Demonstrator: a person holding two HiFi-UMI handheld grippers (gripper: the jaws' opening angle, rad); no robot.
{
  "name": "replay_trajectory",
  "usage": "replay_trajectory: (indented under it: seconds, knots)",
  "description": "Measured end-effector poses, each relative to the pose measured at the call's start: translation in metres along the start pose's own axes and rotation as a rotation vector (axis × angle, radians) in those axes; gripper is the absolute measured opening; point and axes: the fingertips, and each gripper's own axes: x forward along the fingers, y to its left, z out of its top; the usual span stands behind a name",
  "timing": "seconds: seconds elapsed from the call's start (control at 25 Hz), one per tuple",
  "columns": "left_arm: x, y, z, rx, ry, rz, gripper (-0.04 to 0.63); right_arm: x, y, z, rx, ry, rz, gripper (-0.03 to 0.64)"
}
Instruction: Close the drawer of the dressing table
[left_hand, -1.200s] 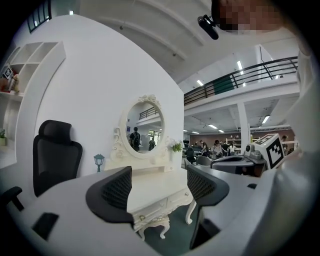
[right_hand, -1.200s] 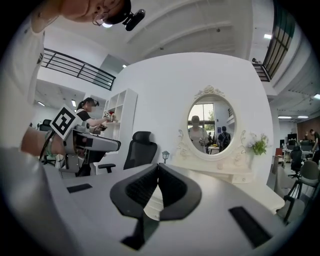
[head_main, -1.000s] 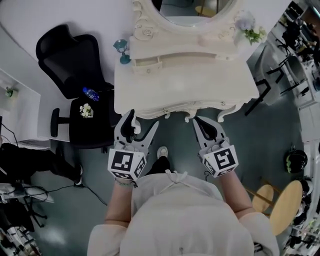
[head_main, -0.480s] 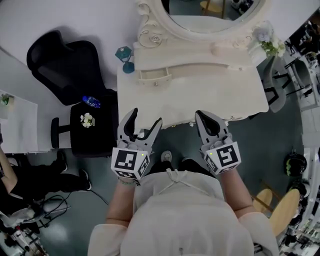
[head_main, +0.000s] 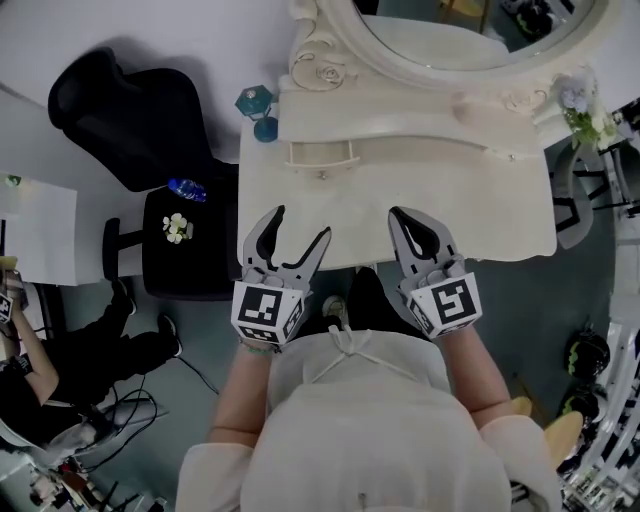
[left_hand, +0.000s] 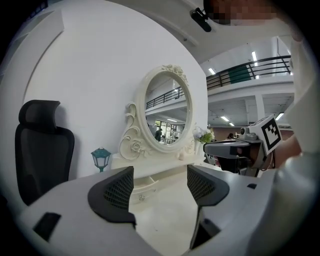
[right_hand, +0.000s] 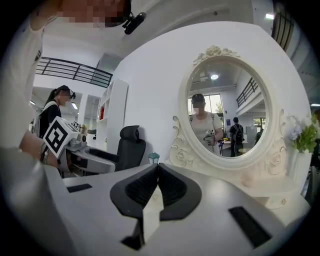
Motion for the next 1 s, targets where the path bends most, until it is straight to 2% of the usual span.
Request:
replay_trajectory:
  seconds: [0.24,0.56,0.76,0.92,1.0]
  knots:
    - [0.054,0.018,-0.035,-0.029,0.018,0.043,0.351,0.042,-0.037,-0.014,-0.014,0.013,0.057,0.006]
    - [0.106,0.043,-0.092,-0.053,0.105,0.128,0.35,0.084,-0.07,-0.059,0.053,0.08,0.135,0.005]
    - [0.13,0.055,-0.131,-0.056,0.204,0.168,0.347,0.105,-0.072,-0.077,0.084,0.094,0.188,0.005]
    - [0.144,0.064,-0.148,-0.126,0.249,0.231,0.273,0.117,-0.078,-0.092,0.104,0.124,0.21,0.005]
    - [0.151,0.067,-0.154,-0.14,0.266,0.251,0.273,0.122,-0.082,-0.098,0.107,0.135,0.215,0.005]
